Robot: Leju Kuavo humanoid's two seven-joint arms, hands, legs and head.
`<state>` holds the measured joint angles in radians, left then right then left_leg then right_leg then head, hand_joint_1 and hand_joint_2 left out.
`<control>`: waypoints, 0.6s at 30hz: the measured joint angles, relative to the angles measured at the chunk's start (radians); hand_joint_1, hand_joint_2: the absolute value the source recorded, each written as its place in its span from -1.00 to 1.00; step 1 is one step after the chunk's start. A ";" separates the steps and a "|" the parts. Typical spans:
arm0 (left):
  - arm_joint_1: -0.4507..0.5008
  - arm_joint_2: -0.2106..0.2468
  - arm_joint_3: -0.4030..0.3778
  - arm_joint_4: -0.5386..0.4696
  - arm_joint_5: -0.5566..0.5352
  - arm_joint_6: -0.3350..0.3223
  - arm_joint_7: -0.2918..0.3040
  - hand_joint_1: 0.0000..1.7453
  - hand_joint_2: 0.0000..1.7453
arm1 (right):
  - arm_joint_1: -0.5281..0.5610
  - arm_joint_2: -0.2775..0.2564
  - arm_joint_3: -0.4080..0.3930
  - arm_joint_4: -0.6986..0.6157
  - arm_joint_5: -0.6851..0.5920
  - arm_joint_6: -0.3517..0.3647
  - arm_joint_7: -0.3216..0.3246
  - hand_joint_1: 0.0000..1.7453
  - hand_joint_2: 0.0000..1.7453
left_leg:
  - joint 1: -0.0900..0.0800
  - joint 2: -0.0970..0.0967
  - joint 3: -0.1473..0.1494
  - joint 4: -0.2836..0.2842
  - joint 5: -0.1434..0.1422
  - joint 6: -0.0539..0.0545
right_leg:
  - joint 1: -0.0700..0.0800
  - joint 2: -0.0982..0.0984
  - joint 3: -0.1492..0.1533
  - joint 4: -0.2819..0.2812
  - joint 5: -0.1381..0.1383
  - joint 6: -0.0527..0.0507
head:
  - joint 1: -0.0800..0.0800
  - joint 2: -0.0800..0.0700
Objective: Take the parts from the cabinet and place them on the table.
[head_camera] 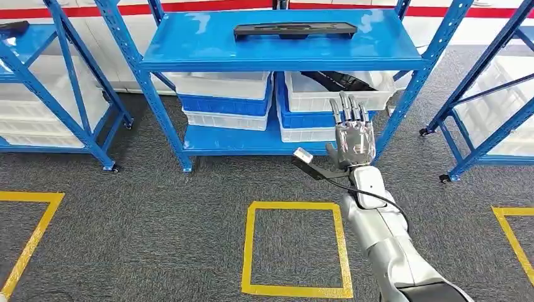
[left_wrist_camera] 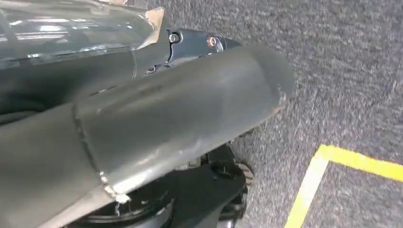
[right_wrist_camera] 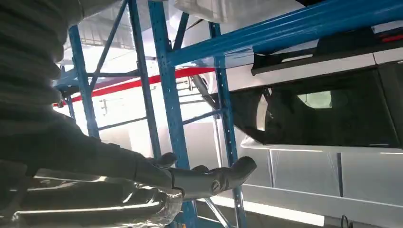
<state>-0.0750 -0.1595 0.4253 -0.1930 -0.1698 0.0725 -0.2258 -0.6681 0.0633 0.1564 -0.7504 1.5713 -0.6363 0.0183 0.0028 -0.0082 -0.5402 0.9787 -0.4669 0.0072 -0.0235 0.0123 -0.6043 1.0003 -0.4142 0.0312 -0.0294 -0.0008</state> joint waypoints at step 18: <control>0.008 -0.004 0.000 0.000 -0.020 -0.021 0.000 -1.00 -1.00 | -0.001 -0.022 -0.009 0.021 0.000 0.000 -0.013 -1.00 1.00 | 0.010 -0.001 0.043 0.001 -0.029 0.044 | -0.017 -0.006 -0.113 0.162 -0.010 0.046 | 0.014 0.000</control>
<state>-0.0671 -0.1637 0.4253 -0.1930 -0.1896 0.0511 -0.2262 -0.6694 0.0412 0.1476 -0.7290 1.5709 -0.6363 0.0053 0.0131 -0.0096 -0.4971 0.9795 -0.4955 0.0515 -0.0407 0.0062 -0.7174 1.1626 -0.4244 0.0769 -0.0156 -0.0008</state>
